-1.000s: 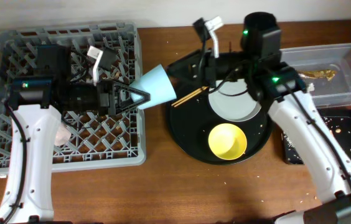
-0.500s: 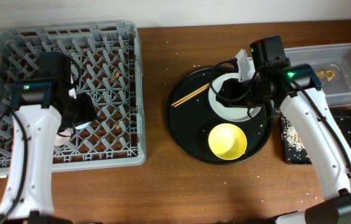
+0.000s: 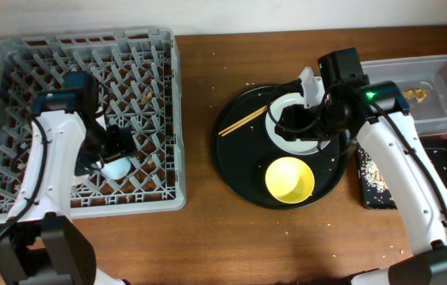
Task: Sort waste into correct bins and load items into the dishwasher rack
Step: 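Place the blue cup in the rack beside the pink cup with left gripper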
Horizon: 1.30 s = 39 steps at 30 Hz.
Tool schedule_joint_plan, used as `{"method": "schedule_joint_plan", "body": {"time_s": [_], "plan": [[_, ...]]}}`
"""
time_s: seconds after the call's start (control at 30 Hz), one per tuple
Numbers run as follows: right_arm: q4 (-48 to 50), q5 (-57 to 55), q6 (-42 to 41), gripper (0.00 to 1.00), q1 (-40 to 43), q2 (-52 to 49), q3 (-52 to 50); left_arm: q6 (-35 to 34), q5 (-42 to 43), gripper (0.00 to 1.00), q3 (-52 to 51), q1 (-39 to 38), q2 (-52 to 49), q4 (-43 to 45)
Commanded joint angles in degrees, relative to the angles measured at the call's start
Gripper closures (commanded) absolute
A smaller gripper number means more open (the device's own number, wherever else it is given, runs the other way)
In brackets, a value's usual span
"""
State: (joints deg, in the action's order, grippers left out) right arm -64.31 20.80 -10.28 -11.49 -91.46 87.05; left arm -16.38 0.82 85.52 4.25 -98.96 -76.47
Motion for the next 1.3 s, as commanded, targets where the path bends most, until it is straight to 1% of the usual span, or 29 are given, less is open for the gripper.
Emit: {"method": "schedule_joint_plan", "body": {"time_s": [0.0, 0.03, 0.13, 0.17, 0.2, 0.27, 0.3, 0.33, 0.37, 0.4, 0.43, 0.47, 0.5, 0.6, 0.97, 1.0, 1.03, 1.07, 1.13, 1.17, 1.2, 1.23, 1.27], "plan": [[-0.6, -0.7, 1.1, 0.47, 0.0, 0.0, 0.2, 11.4, 17.2, 0.16, 7.1, -0.4, 3.1, -1.0], [-1.1, -0.9, 1.1, 0.48, 0.0, 0.4, 0.2, 13.6, 19.5, 0.16, 9.6, -1.5, 5.2, -1.0], [-1.6, -7.0, -1.0, 0.49, 0.0, 3.9, 0.2, 18.8, 19.2, 0.16, 15.8, -7.1, 12.4, 1.4], [-1.8, -10.2, -1.4, 0.48, 0.0, 6.9, 0.2, 19.3, 17.4, 0.13, 16.4, -10.0, 15.5, 4.1], [-2.3, -11.6, -1.4, 0.47, 0.0, 8.5, 0.2, 19.3, 15.2, 0.07, 16.4, -12.0, 17.4, 5.7], [-3.9, -12.5, -1.4, 0.41, 0.0, 11.3, 0.2, 19.3, 12.8, 0.03, 16.4, -14.6, 19.1, 6.6], [-5.0, -12.5, -1.3, 0.39, -0.1, 12.3, 0.2, 19.3, 12.9, 0.01, 16.4, -15.6, 19.3, 6.4], [-5.5, -12.2, -1.2, 0.35, -0.1, 12.5, 0.2, 19.3, 12.9, 0.01, 16.2, -16.3, 19.2, 5.9], [-5.5, -11.7, -1.1, 0.34, -0.1, 12.3, 0.2, 19.3, 12.9, 0.01, 16.1, -16.5, 19.2, 5.7], [-5.6, -10.9, -1.1, 0.36, -0.1, 11.9, 0.2, 19.3, 12.9, 0.01, 16.0, -16.5, 19.2, 5.7], [-5.6, -10.5, -1.1, 0.46, -0.1, 11.3, 0.2, 19.3, 12.9, 0.01, 16.0, -16.5, 19.2, 5.4], [-5.5, -10.5, -1.1, 0.17, -0.1, 10.7, 0.2, 19.3, 12.9, 0.01, 16.0, -16.5, 19.2, 4.8], [-5.5, -10.5, -1.1, 0.02, -0.1, 10.3, 0.2, 19.3, 12.9, 0.01, 16.0, -16.5, 19.2, 4.5], [-5.4, -10.1, -2.5, 0.02, -0.1, 9.4, 0.2, 19.2, 13.5, 0.01, 16.0, -16.5, 19.2, 4.4], [-7.1, -10.1, -2.4, 0.01, -0.1, 9.1, -0.4, 19.2, 13.4, 0.01, 16.0, -16.5, 19.2, 3.5], [-7.1, -10.1, -2.4, 0.07, -0.1, 9.1, -1.2, 19.3, 14.6, 0.01, 16.0, -16.5, 19.2, 3.7], [-7.1, -10.0, -2.4, 0.23, -0.1, 9.1, -2.3, 19.3, 16.2, 0.01, 16.0, -16.5, 19.1, 4.3], [-7.3, -9.4, -2.4, 0.26, -0.1, 9.1, -3.5, 19.3, 17.0, 0.01, 16.0, -16.6, 19.0, 4.5], [-6.4, -9.5, -2.4, 0.27, -0.1, 8.9, -6.9, 19.3, 17.3, 0.01, 15.8, -16.6, 18.5, 4.3], [-5.8, -9.5, -2.4, 0.32, -0.1, 8.7, -7.7, 19.3, 17.4, 0.01, 15.7, -16.6, 18.2, 4.4], [-5.2, -9.5, -2.7, 0.36, -0.1, 8.5, -8.2, 19.3, 17.4, 0.07, 15.7, -17.0, 17.3, 4.5], [-4.1, -9.5, -3.9, 0.31, 0.1, 8.5, -8.3, 19.5, 17.2, 0.11, 15.6, -18.2, 15.8, 4.7], [-3.1, -9.4, -4.9, 0.30, 0.5, 8.6, -8.3, 20.6, 16.2, 0.17, 15.6, -19.7, 14.0, 4.7]]}}
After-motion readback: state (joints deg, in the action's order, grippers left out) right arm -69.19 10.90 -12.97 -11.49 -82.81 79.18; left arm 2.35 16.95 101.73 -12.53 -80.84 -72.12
